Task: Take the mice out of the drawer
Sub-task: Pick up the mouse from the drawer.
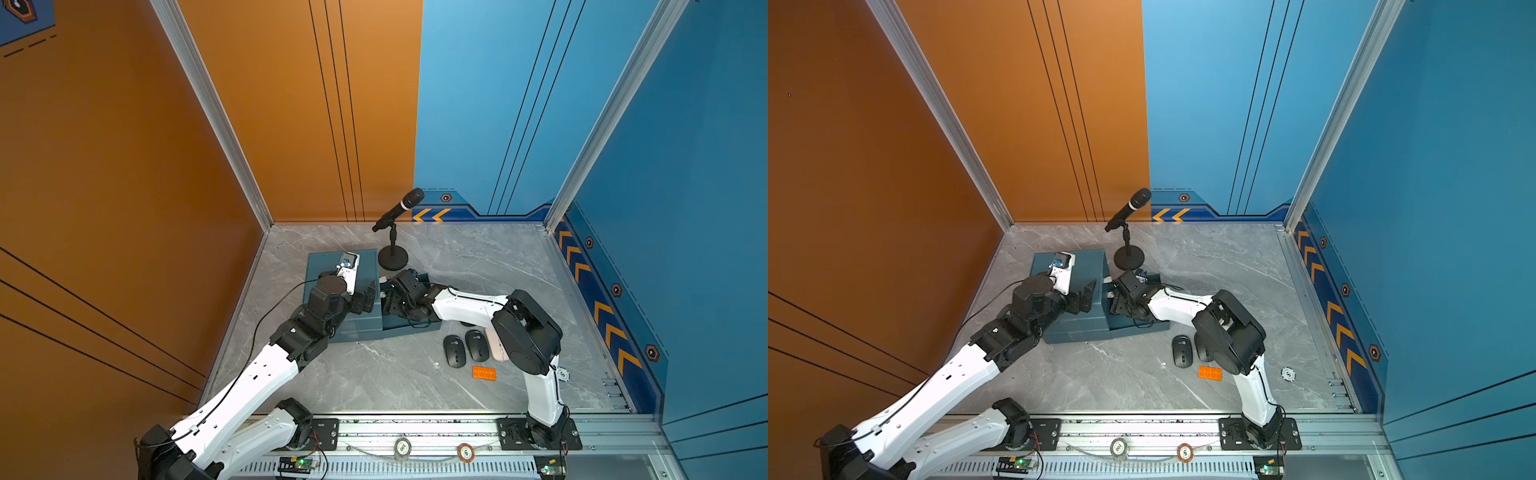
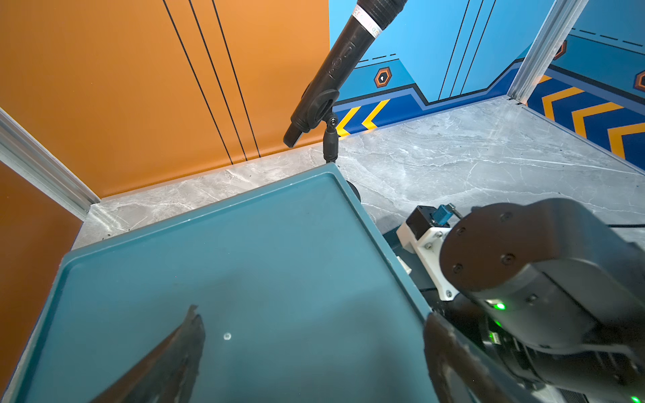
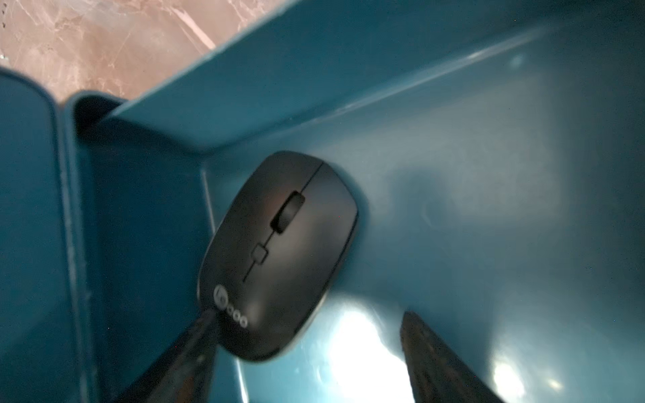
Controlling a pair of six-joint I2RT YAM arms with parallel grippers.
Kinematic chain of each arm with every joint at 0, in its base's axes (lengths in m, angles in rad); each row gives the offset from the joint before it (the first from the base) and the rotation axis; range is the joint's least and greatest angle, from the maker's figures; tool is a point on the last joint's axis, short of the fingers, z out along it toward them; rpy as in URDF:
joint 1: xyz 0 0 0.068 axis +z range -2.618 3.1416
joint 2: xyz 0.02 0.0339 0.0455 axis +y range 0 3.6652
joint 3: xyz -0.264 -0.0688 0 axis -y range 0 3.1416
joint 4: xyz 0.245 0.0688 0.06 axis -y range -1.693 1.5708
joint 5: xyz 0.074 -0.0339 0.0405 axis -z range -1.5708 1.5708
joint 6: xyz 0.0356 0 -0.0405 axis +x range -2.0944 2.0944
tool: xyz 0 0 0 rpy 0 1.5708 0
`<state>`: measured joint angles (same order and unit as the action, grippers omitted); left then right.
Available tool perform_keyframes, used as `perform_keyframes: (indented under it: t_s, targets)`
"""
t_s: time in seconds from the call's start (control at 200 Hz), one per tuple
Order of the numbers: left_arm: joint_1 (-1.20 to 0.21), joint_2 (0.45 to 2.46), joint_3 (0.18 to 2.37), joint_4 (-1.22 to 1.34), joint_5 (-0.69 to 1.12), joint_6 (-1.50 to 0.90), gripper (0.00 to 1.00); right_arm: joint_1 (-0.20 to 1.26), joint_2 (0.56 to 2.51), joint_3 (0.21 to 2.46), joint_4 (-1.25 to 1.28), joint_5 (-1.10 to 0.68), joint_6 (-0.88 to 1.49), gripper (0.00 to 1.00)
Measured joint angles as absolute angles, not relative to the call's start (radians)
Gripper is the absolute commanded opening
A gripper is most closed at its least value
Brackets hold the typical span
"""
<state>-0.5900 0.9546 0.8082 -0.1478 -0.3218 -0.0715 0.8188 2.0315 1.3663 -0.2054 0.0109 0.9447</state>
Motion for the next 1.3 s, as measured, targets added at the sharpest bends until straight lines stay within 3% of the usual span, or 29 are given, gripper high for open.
perform_keyframes:
  t_s: [0.681,1.302]
  targets:
    - [-0.590,0.955,0.807,-0.148,-0.322,-0.071,0.98,0.819,2.141,1.465,-0.099,0.171,0.981,0.80]
    - [-0.590,0.955,0.807,-0.148,-0.322,-0.068,0.98,0.834,2.167,1.510,-0.238,0.213,0.644,0.77]
